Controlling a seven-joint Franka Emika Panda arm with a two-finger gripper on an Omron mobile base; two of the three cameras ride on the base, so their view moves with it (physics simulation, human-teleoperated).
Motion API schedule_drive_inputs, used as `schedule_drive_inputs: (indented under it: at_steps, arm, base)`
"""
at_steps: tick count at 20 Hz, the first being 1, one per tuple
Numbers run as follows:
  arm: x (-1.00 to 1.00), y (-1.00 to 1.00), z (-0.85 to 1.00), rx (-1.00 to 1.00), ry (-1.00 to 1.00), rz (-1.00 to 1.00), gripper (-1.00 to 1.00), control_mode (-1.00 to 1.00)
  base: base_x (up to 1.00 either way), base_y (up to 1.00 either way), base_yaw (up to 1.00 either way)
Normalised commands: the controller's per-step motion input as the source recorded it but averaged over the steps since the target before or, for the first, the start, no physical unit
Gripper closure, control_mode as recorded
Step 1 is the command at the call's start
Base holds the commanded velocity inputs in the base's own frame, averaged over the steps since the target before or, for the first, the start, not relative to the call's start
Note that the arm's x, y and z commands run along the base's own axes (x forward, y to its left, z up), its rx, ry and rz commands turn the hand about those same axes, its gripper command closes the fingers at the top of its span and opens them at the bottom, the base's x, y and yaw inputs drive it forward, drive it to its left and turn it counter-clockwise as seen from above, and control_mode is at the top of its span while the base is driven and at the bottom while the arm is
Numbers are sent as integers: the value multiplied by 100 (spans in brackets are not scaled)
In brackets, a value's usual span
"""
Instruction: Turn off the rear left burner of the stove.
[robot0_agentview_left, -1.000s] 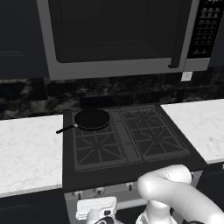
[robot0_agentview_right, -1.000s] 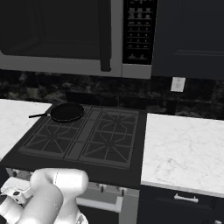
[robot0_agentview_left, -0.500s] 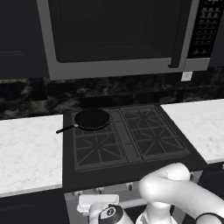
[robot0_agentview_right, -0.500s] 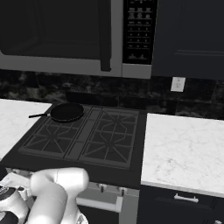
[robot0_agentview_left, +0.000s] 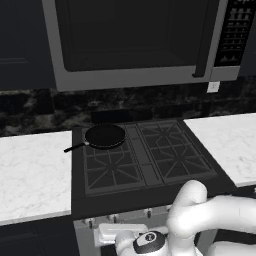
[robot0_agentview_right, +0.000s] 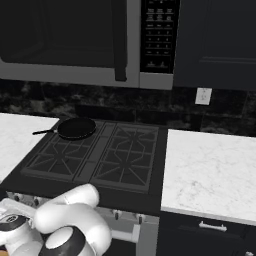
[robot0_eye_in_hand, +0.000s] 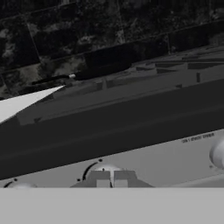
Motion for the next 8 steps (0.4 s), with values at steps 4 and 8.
schedule_drive_inputs:
  at_steps: [4,8]
  arm:
    - [0,0,0,1,0,0,100,-100]
    - [0,0,0,0,0,0,100,-100]
  base:
    - [0,0,0]
    - [0,0,0]
